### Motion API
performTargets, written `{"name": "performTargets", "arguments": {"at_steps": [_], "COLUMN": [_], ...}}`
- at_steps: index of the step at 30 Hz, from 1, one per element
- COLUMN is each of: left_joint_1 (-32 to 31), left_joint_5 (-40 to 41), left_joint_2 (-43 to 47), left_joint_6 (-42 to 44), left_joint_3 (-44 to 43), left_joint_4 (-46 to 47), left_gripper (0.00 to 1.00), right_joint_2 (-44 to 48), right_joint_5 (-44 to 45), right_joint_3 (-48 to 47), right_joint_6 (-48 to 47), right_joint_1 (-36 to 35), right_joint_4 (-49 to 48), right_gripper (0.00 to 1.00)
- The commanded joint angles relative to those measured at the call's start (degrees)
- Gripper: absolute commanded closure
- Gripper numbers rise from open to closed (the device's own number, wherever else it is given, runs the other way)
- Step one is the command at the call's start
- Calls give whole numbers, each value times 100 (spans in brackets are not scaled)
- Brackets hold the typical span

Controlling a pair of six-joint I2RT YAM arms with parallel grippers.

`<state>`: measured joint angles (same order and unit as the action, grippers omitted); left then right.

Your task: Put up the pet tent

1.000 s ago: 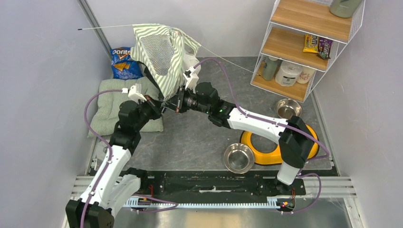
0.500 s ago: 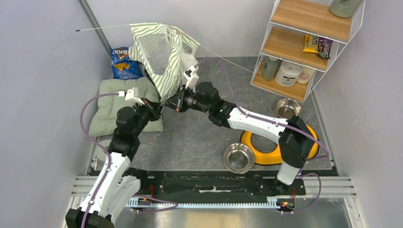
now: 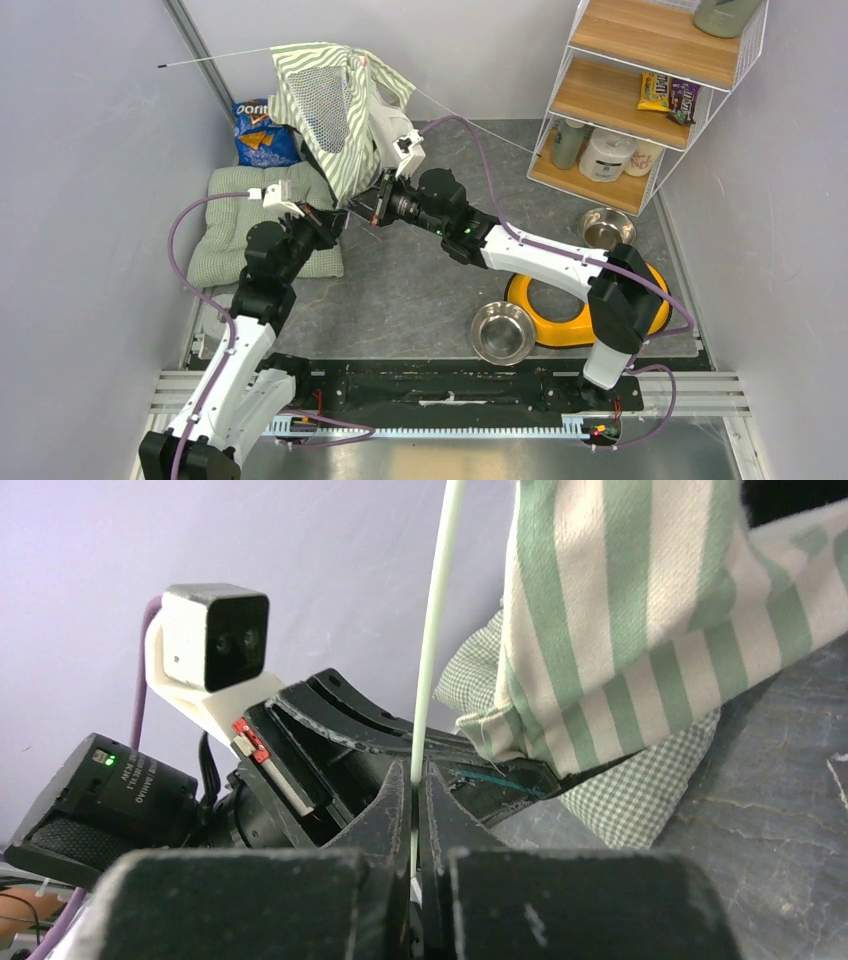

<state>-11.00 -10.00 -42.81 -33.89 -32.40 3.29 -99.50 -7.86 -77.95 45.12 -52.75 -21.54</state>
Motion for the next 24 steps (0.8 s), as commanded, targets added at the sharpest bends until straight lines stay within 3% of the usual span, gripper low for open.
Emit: {"name": "performTargets", "arguments": {"at_steps": [1,24], "left_joint_1": [-16,-21], "left_joint_5": [-332,-767], "left_joint_2": [-152,-359], "left_joint_6": [320,517], "left_joint_3": [108,-99], "left_joint_4": [-1204,-1558], "left_gripper": [98,98], "right_joint_2": [356,-418], "right_joint_5": [1370,2605], "right_joint_3": [-354,-1203], "right_joint_6": [-364,-1254], "right_joint_1": [551,477], "right_joint_4": [-1517,-2265], "right_gripper": [100,100]}}
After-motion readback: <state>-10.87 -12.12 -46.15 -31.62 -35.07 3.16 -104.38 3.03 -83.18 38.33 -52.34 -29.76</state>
